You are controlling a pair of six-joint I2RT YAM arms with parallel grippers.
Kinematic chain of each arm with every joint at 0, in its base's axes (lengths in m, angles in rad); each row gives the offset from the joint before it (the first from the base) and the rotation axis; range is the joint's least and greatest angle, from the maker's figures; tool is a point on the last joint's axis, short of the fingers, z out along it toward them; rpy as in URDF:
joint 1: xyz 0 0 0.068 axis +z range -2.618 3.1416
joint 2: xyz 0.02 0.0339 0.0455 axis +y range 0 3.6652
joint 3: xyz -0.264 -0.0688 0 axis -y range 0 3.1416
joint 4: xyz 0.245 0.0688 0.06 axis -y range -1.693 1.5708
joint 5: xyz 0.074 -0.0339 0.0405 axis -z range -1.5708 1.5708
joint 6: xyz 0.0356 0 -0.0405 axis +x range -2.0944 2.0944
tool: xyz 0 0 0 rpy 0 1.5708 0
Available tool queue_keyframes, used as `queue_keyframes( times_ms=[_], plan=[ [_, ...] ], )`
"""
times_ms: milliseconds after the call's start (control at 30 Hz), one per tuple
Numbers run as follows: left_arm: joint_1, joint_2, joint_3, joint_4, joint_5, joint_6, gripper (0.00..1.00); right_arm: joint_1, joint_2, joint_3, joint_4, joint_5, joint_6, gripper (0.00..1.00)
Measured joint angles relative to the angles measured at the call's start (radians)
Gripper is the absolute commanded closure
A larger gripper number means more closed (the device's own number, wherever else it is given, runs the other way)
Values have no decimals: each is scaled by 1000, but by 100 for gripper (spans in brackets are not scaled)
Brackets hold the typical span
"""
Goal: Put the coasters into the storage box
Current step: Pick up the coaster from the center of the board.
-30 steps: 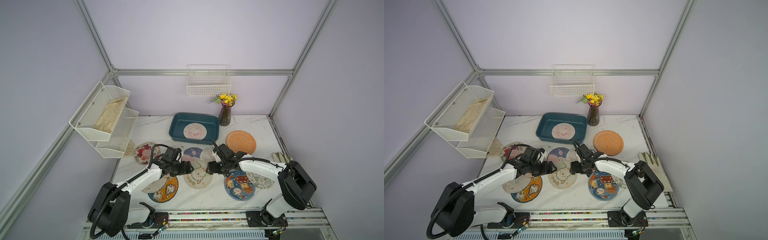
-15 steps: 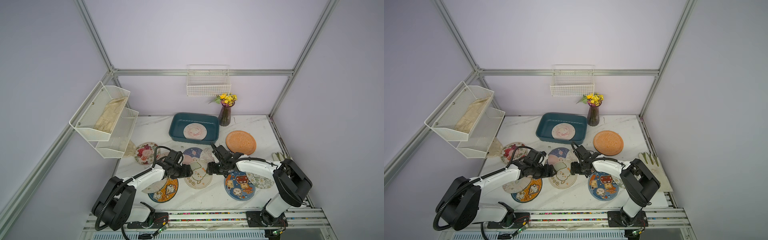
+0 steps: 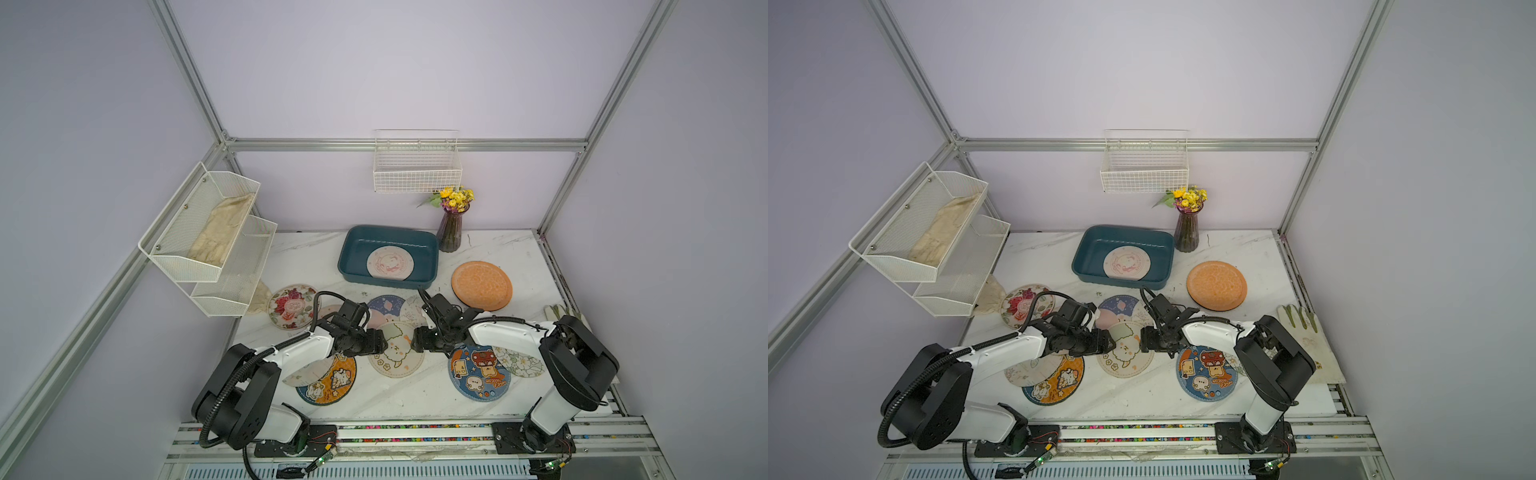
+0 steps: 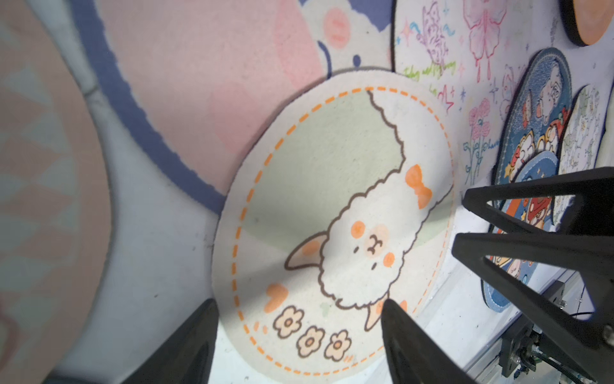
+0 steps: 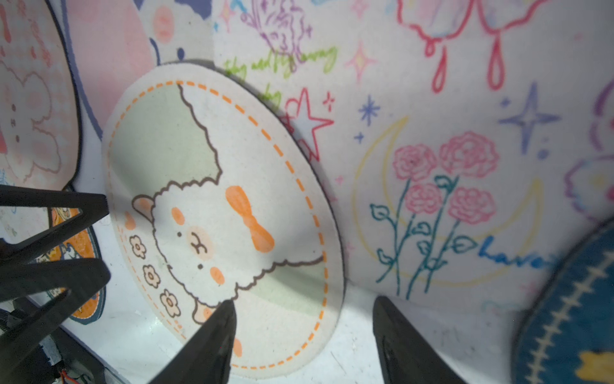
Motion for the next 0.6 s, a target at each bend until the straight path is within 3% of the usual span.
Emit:
queue_keyframes(
  times_ms=[400, 600],
  plan=[
    [-1, 11, 1, 21, 11, 14, 25, 17, 14, 0, 33, -5, 25, 47],
    [-1, 14, 1, 27, 15, 15, 25, 17, 26, 0, 42, -17, 38, 70]
  ],
)
